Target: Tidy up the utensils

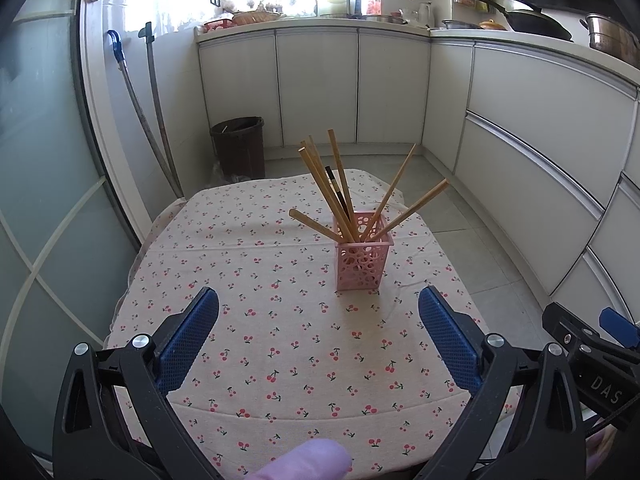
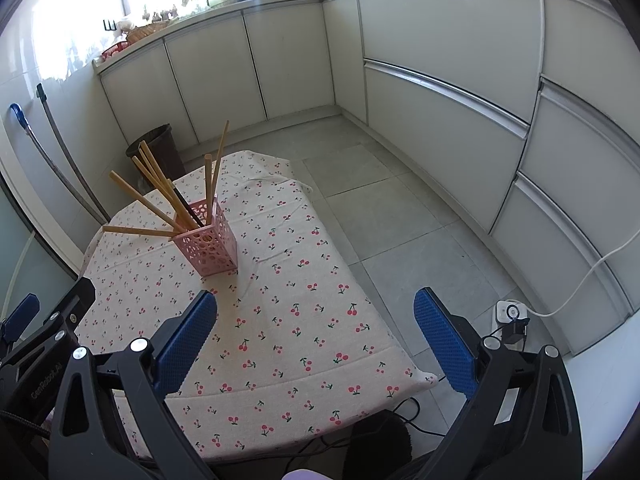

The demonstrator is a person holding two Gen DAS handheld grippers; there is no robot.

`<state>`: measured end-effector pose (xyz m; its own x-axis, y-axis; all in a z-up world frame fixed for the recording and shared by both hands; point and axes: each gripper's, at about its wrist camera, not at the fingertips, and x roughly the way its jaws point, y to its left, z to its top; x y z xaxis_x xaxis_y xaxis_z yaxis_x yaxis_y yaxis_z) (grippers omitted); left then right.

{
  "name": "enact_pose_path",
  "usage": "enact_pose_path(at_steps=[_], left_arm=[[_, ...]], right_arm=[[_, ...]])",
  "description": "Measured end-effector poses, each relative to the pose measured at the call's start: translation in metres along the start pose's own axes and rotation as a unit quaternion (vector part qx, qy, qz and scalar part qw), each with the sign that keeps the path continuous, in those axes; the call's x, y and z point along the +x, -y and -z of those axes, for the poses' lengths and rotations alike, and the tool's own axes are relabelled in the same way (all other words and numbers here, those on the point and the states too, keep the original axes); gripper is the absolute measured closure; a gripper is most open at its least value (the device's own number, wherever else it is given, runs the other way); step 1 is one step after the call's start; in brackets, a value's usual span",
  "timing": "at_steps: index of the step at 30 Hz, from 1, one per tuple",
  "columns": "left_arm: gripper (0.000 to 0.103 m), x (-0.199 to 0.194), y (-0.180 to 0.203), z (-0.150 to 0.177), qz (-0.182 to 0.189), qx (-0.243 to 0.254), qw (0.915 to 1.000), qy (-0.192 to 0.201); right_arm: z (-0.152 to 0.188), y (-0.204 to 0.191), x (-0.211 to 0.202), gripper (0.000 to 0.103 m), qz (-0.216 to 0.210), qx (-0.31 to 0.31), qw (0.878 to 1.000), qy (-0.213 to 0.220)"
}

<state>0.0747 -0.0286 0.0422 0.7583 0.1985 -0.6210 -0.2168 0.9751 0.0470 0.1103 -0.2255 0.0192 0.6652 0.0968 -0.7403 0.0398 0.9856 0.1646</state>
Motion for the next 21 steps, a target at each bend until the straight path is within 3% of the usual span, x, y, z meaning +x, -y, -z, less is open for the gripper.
enact_pose_path(at_steps=[16, 19, 21], left_arm=[[0.023, -0.005, 0.011, 0.001, 0.006, 0.039, 0.9989, 0.025], [0.022, -0.006, 0.013, 0.001, 0.013, 0.043, 0.9988, 0.022], [0.013, -0.004, 0.011, 0.0, 0.013, 0.035, 0.9992, 0.013]], right_arm=[[-0.002, 0.001, 0.003, 0.007, 0.002, -0.001, 1.0, -0.007], [-0.002, 0.001, 0.004, 0.007, 0.003, -0.002, 1.0, -0.008], [-0.002, 0.0, 0.005, 0.007, 0.005, -0.003, 1.0, -0.007]])
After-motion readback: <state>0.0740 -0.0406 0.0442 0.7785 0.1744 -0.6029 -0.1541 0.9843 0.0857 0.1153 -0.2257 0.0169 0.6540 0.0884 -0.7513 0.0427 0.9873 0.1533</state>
